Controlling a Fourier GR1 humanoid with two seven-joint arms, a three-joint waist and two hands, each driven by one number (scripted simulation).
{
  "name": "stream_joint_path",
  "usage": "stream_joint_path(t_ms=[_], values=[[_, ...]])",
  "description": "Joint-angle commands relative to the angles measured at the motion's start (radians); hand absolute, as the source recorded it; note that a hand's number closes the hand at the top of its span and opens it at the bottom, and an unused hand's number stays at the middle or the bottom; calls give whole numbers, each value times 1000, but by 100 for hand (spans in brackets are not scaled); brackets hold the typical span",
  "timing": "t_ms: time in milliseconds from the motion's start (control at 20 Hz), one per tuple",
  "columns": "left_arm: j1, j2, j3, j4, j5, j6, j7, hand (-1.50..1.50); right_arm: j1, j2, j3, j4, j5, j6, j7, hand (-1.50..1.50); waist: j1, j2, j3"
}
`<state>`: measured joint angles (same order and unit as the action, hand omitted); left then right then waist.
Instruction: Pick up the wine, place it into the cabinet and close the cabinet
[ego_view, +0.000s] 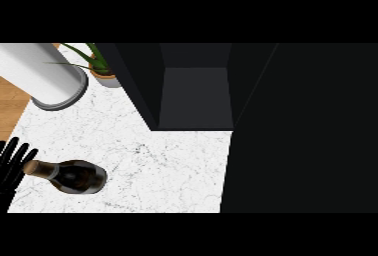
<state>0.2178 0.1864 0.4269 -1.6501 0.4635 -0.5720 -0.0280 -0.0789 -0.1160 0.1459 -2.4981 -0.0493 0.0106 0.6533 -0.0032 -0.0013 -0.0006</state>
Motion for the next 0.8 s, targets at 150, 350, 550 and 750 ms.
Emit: stream_joint_path(t_ms=[150, 350, 550, 750], values=[[-88, 22, 3, 195, -95, -31, -94, -150, 4, 5, 8, -173, -32, -26, 109, -150, -5, 0, 0], [-75, 17, -10, 221, -121, -67, -144, -150, -17, 22, 20, -134, -4, -26, 76, -150, 0, 0, 0], [-73, -23, -38, 261, -164, -78, -209, -150, 21, 18, 22, -144, -33, -5, 58, -150, -1, 0, 0], [-82, 2, -21, 359, -205, -103, -285, -150, 90, 20, 23, -161, -23, 7, 19, -150, -5, 0, 0]])
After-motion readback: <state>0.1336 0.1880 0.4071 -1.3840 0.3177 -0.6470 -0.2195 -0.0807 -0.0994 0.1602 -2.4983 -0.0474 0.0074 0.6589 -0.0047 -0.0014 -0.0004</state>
